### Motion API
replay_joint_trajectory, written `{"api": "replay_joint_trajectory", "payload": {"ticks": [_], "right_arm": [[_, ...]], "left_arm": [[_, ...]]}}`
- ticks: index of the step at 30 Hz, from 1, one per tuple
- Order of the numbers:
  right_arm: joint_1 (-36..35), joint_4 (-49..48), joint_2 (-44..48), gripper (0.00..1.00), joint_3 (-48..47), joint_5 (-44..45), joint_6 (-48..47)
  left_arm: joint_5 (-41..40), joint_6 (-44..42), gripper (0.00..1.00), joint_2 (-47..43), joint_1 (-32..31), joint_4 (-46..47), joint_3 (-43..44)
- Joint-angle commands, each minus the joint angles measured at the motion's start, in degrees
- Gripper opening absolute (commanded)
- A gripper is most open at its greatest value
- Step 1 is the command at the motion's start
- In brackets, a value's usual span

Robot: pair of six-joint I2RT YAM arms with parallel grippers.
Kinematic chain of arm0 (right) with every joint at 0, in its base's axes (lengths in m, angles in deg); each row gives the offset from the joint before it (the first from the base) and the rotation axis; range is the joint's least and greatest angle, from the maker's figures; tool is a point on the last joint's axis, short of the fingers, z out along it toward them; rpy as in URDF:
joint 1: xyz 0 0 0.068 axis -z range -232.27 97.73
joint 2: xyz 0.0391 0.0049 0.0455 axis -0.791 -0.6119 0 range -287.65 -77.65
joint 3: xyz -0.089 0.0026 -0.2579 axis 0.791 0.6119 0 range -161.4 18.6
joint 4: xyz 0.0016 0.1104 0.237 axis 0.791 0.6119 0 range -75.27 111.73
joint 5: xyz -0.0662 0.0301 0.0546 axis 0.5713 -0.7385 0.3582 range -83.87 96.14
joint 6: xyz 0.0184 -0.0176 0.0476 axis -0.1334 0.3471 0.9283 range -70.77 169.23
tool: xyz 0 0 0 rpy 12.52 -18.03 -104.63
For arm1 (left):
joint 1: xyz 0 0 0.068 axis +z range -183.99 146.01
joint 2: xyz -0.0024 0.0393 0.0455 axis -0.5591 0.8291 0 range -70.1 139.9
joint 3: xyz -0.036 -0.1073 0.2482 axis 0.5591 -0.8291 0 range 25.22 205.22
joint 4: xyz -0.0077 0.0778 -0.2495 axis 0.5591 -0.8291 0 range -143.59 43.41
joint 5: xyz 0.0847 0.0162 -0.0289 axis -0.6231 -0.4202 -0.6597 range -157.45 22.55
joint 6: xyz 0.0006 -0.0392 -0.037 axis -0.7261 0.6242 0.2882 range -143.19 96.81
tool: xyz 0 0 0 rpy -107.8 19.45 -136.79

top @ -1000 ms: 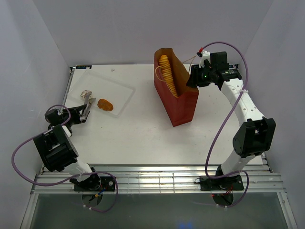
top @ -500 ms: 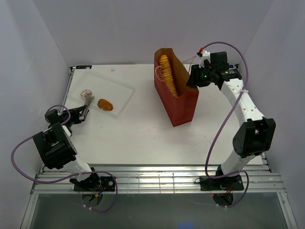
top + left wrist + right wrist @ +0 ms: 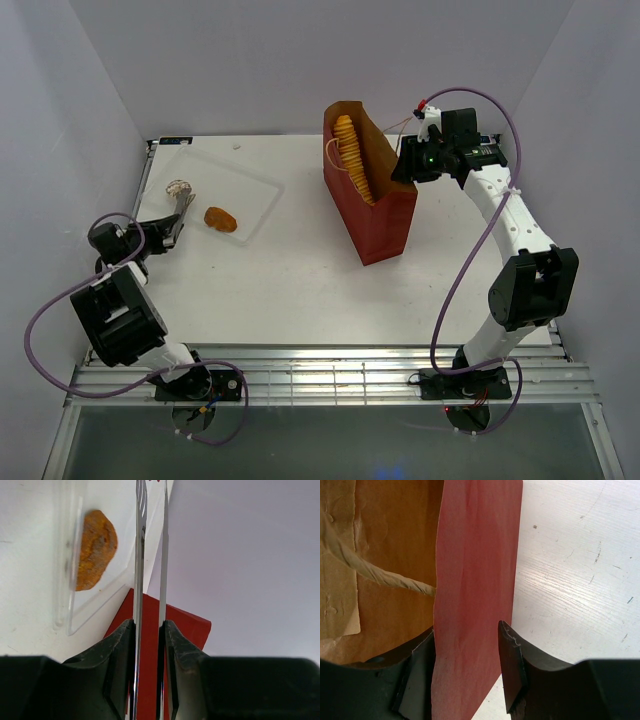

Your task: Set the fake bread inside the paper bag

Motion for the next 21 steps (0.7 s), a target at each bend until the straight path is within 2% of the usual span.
{"api": "replay_joint_trajectory", "payload": {"ticks": [1,8,15,21], "right_arm": [[-0.25,-0.95,1.24,0.51,-2.41,0.07,0.07],[-0.25,-0.60,1.42,0.51,-3.03,0.42,0.33],[-0.25,-0.16,2.03,0.51,-3.38,1.04,0.68],[-0.25,0.02,2.47,0.51,-3.29,1.21,0.86]], "left_arm": [[3.22,-3.02,0.01,-6.68,-0.16,-1.03,3.39],[8.14,-6.72,0.02,-12.40,-6.48,-3.67,9.18],[6.74,-9.44,0.06,-17.93,-22.10,-7.01,17.35],[2.44,-13.48,0.09,-21.88,-32.66,-14.21,26.59]]}}
